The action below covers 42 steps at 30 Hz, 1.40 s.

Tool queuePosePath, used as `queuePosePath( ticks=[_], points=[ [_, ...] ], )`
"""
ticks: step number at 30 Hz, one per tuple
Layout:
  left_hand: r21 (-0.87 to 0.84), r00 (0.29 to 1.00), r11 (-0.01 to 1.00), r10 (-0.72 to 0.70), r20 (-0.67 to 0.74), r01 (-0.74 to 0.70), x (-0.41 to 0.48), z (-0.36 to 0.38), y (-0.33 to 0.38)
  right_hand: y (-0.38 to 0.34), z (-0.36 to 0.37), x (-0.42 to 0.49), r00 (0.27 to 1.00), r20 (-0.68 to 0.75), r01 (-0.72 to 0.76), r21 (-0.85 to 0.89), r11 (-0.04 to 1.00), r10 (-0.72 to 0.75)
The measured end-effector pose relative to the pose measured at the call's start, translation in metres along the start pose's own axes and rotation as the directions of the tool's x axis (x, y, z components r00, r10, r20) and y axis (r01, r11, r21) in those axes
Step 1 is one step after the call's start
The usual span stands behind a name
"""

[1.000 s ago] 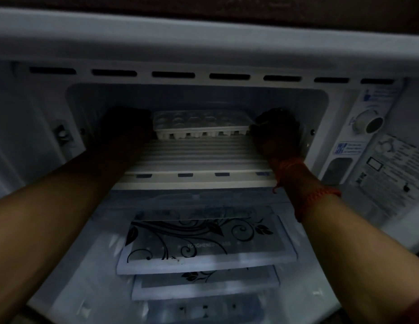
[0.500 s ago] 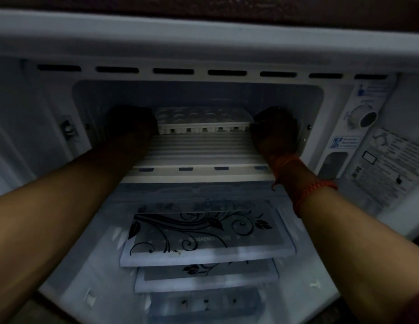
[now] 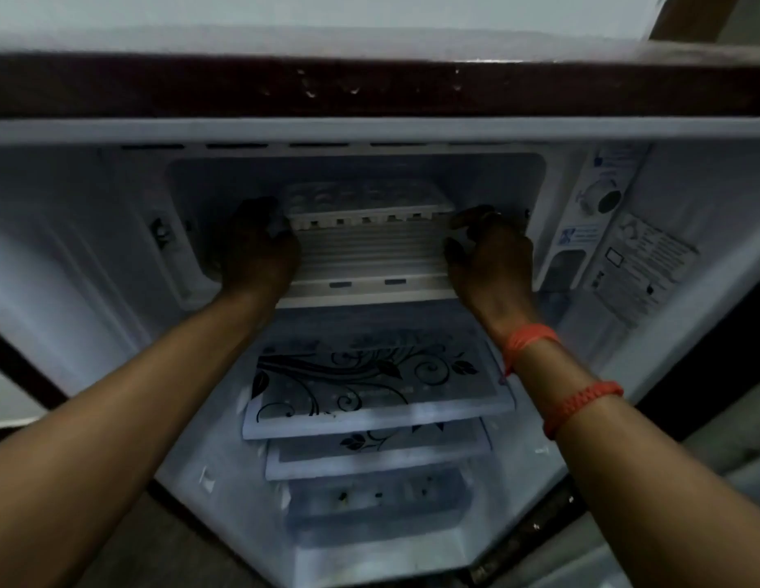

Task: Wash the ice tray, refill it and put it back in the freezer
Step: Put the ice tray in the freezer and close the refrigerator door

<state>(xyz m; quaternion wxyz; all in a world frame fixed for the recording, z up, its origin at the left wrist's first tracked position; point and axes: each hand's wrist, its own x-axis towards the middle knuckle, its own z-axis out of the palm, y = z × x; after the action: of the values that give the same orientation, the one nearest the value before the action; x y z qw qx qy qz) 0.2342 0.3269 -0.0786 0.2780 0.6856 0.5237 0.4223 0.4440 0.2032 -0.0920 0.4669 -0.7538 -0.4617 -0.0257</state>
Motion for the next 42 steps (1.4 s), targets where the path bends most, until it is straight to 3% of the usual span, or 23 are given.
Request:
queuePosePath(
  ticks=[4,19,30,42],
  points=[
    [0.032,0.997,0.998,0.057,0.049,-0.059,-0.045,-0.017,0.006,-0.016,-0.029,-0.045,0.999,0.009,0.048,-0.026,0.999,-0.048],
    [-0.001,0.936,0.989,0.142,0.323,-0.149,-0.212,-0.081,0.067,-0.043,-0.150,-0.228,0.993,0.038,-0.106,-0.137,0.985,0.112],
    [-0.050,0.873,0.999,0.038,0.486,-0.016,-0.346,-0.088,0.102,-0.042,-0.286,-0.339,0.971,0.023,-0.233,-0.160,0.959,0.239],
    [-0.090,0.803,0.992,0.121,0.583,-0.084,-0.486,-0.075,0.185,-0.017,-0.430,-0.439,0.946,-0.042,-0.323,-0.179,0.929,0.321]
  ],
)
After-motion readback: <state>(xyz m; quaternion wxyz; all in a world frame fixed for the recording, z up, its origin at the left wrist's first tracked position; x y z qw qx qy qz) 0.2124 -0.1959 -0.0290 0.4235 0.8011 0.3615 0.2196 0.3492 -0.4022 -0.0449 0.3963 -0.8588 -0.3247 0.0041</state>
